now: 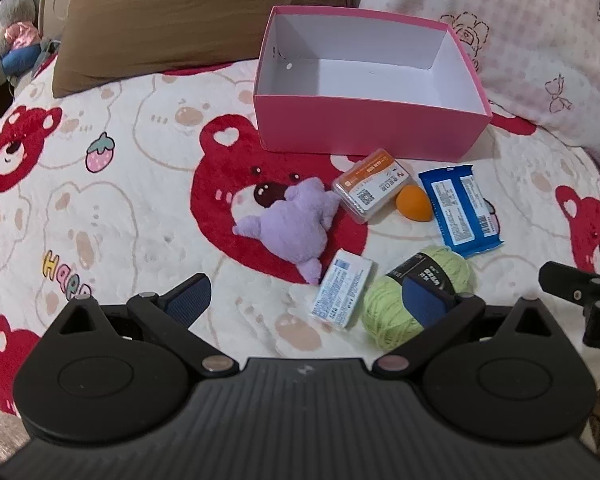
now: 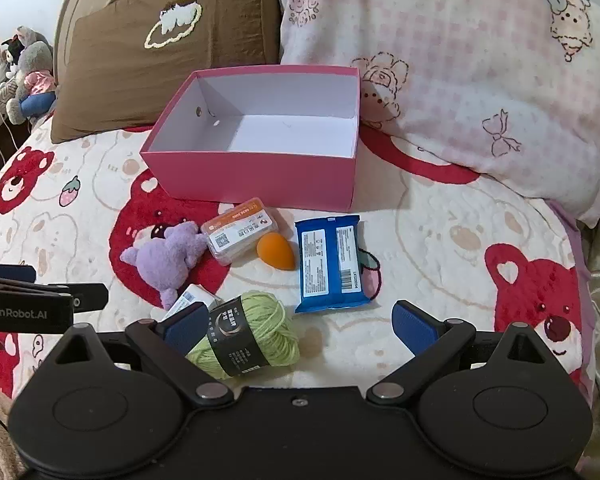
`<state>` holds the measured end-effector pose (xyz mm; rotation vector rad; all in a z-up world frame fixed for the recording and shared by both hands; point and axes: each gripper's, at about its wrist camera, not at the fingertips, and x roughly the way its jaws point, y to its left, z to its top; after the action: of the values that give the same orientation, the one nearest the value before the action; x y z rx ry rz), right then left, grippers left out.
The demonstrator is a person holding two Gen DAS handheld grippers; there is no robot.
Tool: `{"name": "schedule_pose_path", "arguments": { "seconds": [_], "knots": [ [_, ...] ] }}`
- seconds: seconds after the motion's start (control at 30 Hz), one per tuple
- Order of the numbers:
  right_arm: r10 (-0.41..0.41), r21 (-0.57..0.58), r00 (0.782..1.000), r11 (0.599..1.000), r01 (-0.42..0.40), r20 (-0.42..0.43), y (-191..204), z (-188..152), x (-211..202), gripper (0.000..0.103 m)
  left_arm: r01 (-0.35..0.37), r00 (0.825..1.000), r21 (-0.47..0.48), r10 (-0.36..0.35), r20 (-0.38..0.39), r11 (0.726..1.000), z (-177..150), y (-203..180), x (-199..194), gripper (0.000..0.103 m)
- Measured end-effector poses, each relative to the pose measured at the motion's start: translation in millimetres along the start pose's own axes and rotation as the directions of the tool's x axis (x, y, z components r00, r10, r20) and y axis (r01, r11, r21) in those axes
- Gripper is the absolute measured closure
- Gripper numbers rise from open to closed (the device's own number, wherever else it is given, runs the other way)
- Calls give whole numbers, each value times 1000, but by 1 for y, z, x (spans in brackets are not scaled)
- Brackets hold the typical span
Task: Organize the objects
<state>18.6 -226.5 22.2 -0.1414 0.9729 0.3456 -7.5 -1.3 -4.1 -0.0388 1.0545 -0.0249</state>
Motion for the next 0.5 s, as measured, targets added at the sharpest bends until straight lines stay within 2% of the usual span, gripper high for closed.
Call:
{"name": "schedule_pose_path", "arguments": {
  "seconds": [0.37,0.5],
  "knots": [
    [-19,-10,1000,1000,19,-11,0,0,6,3,-10,1000,14,10,-9,1000,0,2,3,0],
    [-20,-7,1000,1000,20,-8,-3,1,5,3,-12,1000,-12,12,-7,1000,3,9,4,0]
  ]
}}
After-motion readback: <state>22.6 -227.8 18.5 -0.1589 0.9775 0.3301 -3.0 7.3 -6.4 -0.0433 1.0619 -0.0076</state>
